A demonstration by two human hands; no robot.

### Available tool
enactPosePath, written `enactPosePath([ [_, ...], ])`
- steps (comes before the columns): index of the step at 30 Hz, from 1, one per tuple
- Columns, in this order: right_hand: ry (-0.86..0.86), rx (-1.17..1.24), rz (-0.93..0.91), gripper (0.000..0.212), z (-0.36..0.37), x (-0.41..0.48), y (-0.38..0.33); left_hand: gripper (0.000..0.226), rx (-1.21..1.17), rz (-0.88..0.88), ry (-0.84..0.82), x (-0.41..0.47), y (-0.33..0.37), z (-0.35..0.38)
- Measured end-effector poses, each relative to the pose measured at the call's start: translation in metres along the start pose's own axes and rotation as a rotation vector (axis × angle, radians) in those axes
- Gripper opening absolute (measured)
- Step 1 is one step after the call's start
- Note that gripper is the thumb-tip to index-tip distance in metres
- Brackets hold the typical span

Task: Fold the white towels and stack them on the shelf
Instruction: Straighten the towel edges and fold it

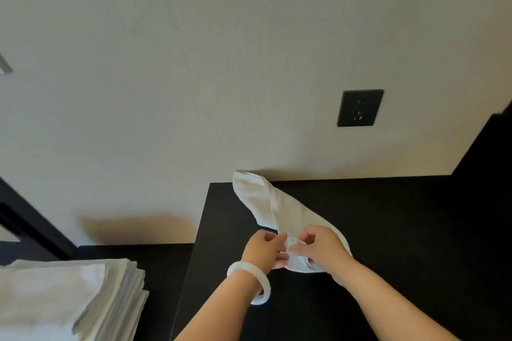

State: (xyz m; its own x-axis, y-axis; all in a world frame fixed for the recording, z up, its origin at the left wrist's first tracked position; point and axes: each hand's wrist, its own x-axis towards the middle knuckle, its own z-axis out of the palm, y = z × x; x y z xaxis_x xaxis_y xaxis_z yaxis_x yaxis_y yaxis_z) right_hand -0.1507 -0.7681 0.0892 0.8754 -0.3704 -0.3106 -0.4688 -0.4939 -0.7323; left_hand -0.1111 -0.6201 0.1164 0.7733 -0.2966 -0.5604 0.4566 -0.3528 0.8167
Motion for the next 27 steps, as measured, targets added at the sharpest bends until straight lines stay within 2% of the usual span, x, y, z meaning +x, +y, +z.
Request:
enactPosePath([
  [3,-0.14,0.265,-0.008,0.022,-0.016,-0.019,0.0,0.018,-0.167,-0.03,-0.07,-0.001,-0.002,0.004],
  [6,-0.248,0.517,-0.01,0.01,-0.043,-0.032,-0.01,0.014,-0.245,-0.025,-0.107,-0.004,0.009,-0.001],
  [8,-0.241,0.531,-0.07,0.01,-0.06,-0.039,-0.022,0.017,-0.385,-0.036,-0.194,-0.01,0.023,0.001],
  [10,-0.173,0.45,-0.155,0.009,-0.075,-0.045,-0.036,0.022,-0.44,0.037,-0.278,-0.017,0.04,0.005],
  [14,0.036,0.537,-0.226,0.008,-0.128,-0.046,-0.071,0.006,-0.369,0.306,-0.214,-0.034,0.097,-0.003],
  [17,0.157,0.619,-0.274,0.008,-0.186,-0.05,-0.099,0.008,-0.335,0.49,-0.141,-0.052,0.157,-0.033],
  [19,0.167,0.697,-0.325,0.007,-0.216,-0.057,-0.119,0.008,-0.274,0.58,-0.138,-0.069,0.191,-0.05],
  [22,0.083,0.73,-0.375,0.006,-0.229,-0.065,-0.145,0.005,-0.12,0.6,-0.163,-0.087,0.214,-0.055],
  [25,0.032,0.702,-0.389,0.005,-0.217,-0.073,-0.164,0.026,0.257,0.7,-0.07,-0.101,0.212,-0.038],
  [27,0.082,0.71,-0.373,0.008,-0.205,-0.078,-0.172,0.041,0.361,0.794,-0.109,-0.111,0.205,-0.024],
])
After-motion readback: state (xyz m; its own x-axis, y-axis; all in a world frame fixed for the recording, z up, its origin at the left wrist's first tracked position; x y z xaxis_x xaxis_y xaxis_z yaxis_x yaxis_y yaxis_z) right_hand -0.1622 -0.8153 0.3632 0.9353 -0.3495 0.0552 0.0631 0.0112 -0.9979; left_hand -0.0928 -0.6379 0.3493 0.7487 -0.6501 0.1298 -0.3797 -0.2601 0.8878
